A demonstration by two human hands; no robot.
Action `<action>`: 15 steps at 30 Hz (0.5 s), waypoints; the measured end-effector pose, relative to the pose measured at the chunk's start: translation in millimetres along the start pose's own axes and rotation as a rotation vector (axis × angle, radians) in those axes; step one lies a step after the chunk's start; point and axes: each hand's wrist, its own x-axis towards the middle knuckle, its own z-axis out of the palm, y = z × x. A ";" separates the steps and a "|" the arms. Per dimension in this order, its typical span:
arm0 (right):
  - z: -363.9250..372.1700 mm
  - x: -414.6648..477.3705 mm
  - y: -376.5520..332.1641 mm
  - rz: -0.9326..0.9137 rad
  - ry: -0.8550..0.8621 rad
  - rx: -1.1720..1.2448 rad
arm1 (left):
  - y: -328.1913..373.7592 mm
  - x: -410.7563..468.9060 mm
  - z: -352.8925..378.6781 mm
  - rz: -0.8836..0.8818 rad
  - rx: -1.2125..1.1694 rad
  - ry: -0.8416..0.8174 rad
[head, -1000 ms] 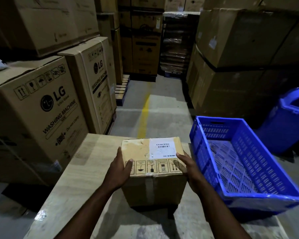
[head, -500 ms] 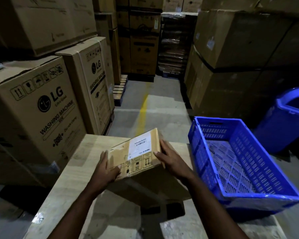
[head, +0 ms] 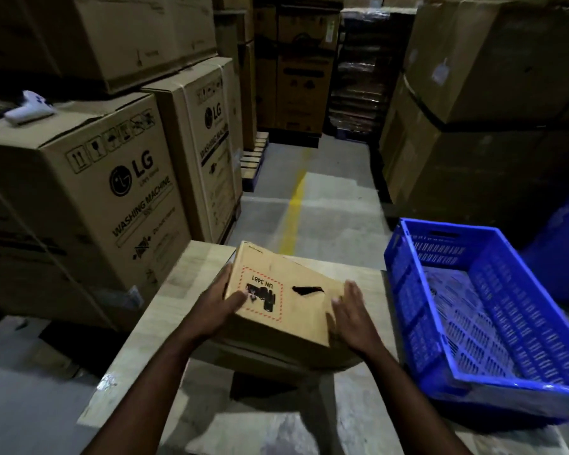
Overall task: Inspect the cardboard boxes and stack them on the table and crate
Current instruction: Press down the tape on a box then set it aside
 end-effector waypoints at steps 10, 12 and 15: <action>9.1 -6.8 10.7 0.171 0.027 0.128 | -31.2 -12.7 -10.5 -0.061 -0.283 0.039; 1.9 -2.1 12.8 0.148 0.061 0.082 | -45.8 -17.1 -2.7 -0.098 -0.301 0.029; -3.5 2.3 23.1 0.163 0.070 0.005 | -64.6 -24.7 15.0 -0.137 -0.292 -0.009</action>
